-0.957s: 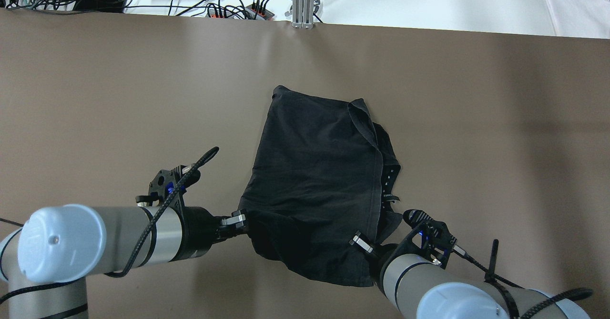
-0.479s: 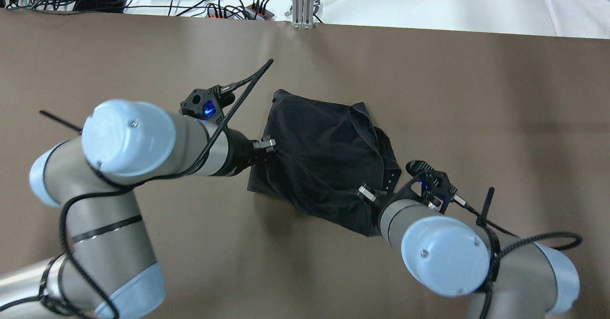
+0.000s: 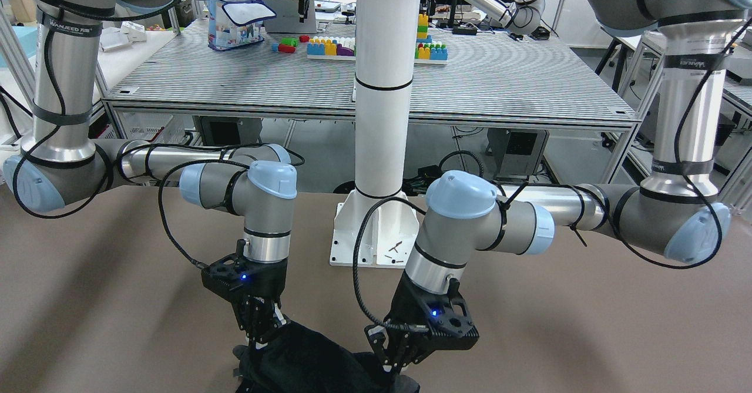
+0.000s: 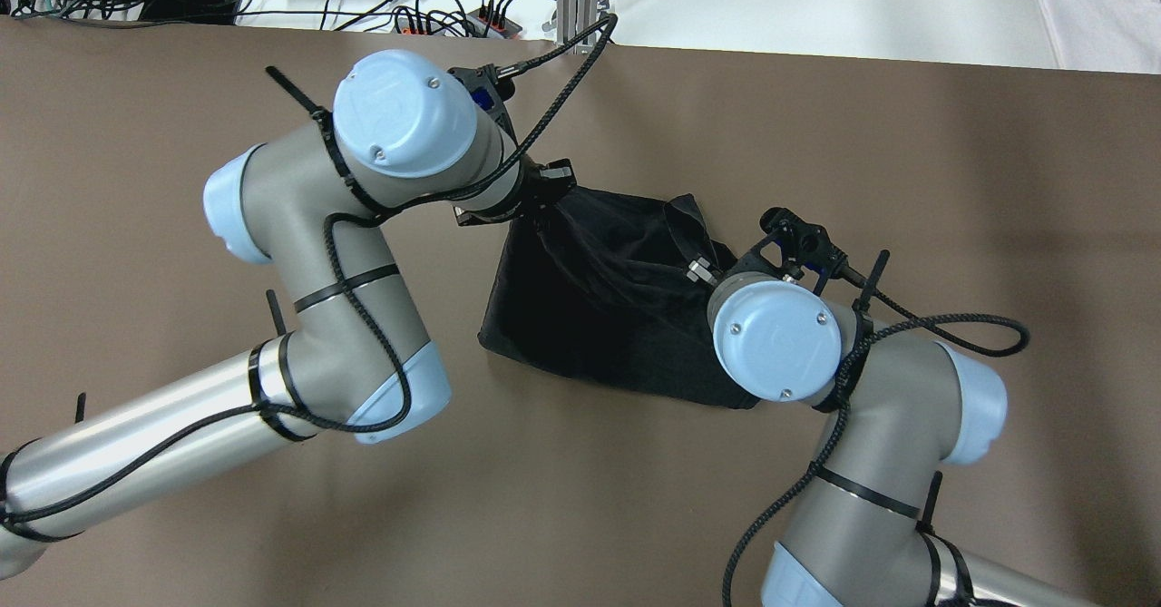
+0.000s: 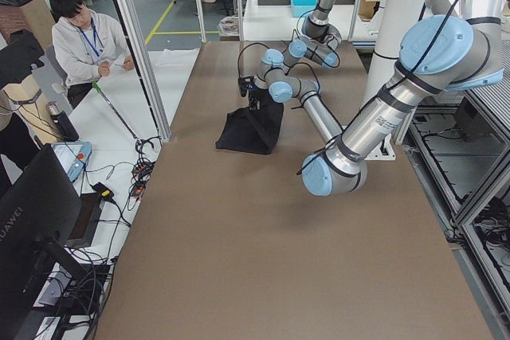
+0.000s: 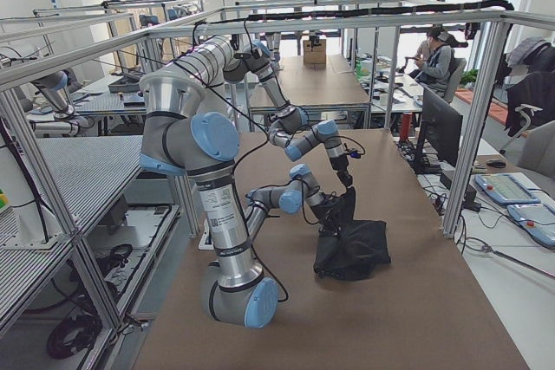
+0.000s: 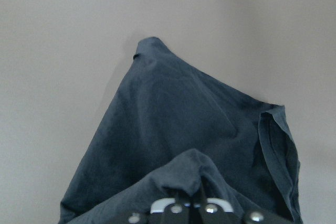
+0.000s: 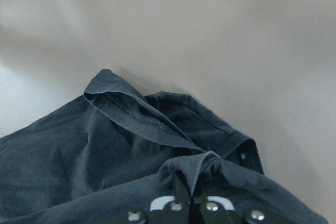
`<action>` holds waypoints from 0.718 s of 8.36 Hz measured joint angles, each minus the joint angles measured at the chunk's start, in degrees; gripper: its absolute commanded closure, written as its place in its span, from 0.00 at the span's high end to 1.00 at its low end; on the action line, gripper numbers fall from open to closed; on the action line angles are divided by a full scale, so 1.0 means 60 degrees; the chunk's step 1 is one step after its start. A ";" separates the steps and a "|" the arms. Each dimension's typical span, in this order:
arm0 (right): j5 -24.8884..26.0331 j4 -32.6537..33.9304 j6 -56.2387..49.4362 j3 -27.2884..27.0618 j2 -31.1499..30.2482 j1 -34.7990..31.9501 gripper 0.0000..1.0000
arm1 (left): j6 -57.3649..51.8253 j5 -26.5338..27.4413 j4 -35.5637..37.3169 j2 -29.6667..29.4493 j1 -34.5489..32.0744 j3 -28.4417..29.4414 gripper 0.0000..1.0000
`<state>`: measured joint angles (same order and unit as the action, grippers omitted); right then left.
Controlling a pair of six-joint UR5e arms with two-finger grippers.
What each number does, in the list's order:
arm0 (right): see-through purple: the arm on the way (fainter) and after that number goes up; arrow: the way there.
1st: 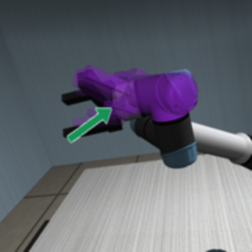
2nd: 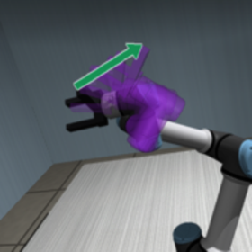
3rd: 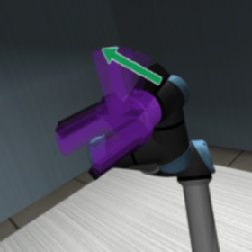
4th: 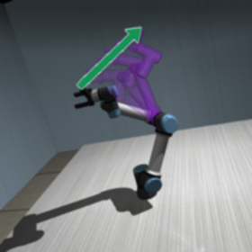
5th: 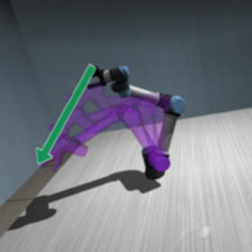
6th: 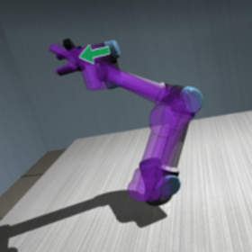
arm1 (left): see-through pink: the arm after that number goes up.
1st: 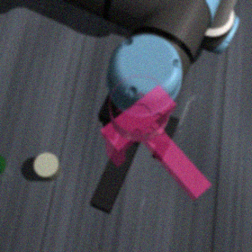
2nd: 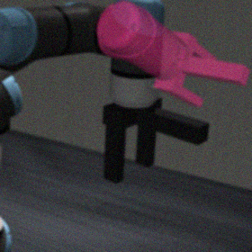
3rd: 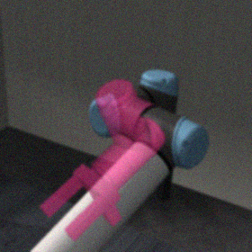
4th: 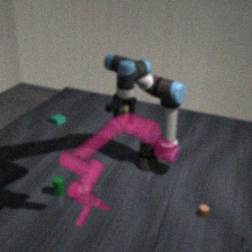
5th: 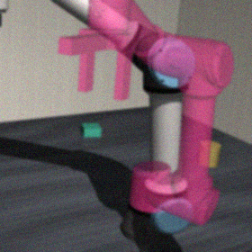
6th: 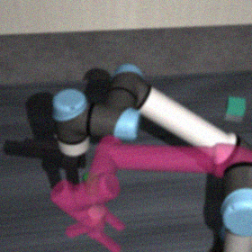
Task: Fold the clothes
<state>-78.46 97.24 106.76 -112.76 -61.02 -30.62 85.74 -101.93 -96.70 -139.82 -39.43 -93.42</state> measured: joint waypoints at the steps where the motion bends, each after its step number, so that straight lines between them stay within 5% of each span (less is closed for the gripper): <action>1: -0.0003 -0.0159 -0.0201 0.0608 0.0270 -0.0194 0.33 | -0.0280 0.0033 -0.0057 -0.0398 -0.0141 0.0832 0.00; 2: 0.0000 -0.0609 -0.0443 0.1245 0.0448 -0.0384 0.76 | -0.0538 0.0060 -0.0155 -0.0602 -0.0261 0.1471 0.21; 3: 0.0000 -0.1292 -0.0676 0.2011 0.0576 -0.0590 0.91 | -0.0732 0.0081 -0.0345 -0.0701 -0.0365 0.2029 0.99; 6: -0.0260 -0.2776 -0.1817 0.3949 0.1193 -0.1399 0.94 | -0.1153 0.0214 -0.1664 -0.0719 -0.0689 0.3185 1.00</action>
<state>-80.02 80.59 95.86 -89.07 -53.86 -39.02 78.83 -100.65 -106.68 -144.13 -43.56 -74.31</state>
